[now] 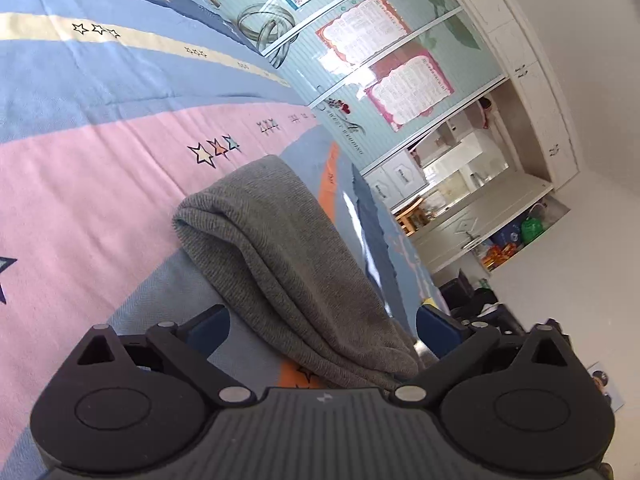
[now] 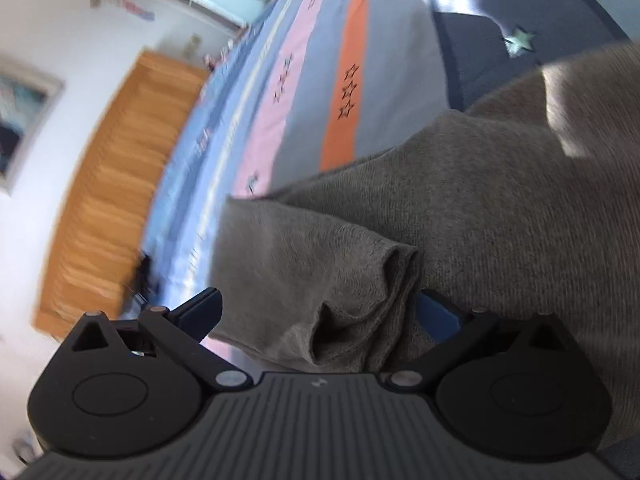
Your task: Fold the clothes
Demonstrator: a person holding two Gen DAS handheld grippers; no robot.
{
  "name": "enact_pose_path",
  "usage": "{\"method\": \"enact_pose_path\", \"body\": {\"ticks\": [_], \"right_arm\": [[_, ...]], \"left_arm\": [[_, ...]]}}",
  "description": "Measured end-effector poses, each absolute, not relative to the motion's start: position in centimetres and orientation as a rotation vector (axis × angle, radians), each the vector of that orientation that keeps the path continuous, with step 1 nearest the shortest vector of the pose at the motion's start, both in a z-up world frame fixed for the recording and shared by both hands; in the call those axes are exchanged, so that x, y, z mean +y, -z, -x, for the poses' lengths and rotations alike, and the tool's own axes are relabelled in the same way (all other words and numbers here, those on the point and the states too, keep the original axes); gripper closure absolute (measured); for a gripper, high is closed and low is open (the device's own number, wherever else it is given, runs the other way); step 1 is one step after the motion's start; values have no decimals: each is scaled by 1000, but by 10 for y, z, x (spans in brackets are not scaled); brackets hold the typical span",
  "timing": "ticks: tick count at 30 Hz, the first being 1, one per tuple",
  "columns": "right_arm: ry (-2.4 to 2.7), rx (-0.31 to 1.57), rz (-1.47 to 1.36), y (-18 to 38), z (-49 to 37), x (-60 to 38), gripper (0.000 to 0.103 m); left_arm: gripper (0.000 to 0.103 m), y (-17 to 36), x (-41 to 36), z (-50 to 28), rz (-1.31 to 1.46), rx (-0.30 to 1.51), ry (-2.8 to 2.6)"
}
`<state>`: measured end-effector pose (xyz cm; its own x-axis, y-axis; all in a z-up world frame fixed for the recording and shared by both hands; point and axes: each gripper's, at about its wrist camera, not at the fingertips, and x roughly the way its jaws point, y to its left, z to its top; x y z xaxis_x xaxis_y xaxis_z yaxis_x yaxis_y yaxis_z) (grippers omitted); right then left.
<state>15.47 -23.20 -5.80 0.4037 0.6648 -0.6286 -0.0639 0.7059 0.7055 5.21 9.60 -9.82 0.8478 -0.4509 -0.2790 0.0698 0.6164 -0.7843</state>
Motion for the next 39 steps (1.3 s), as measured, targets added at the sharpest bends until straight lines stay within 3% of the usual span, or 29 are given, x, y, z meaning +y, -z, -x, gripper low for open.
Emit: {"method": "enact_pose_path", "body": {"ticks": [6,7,8,10,12,25,29,33,36,39], "right_arm": [[-563,1029,-793,77,-158,-240,0],[-573,1009,-830,79,-159,-244,6],[-570,999,-846,80,-158,-247,13],[-538,1008,-825,82,-156,-247,61],[-509,1021,-783,83,-154,-244,86],[-517,731,-237,-29,-131,-188,90],[-484,713,-184,-38,-159,-188,90],[-400,961,-352,44,-202,-210,90],[-406,946,-692,82,-197,-246,91],[-402,944,-815,87,-190,-261,87]], "left_arm": [[1,102,102,-57,888,463,368],[1,104,103,-58,893,466,374],[1,105,103,-60,897,469,377],[1,107,103,-61,897,473,381],[1,108,102,-62,890,476,382],[1,108,108,-64,884,452,384],[1,108,109,-64,893,450,382],[1,108,109,-66,890,458,386],[1,109,112,-67,895,455,381],[1,110,115,-67,909,454,377]]}}
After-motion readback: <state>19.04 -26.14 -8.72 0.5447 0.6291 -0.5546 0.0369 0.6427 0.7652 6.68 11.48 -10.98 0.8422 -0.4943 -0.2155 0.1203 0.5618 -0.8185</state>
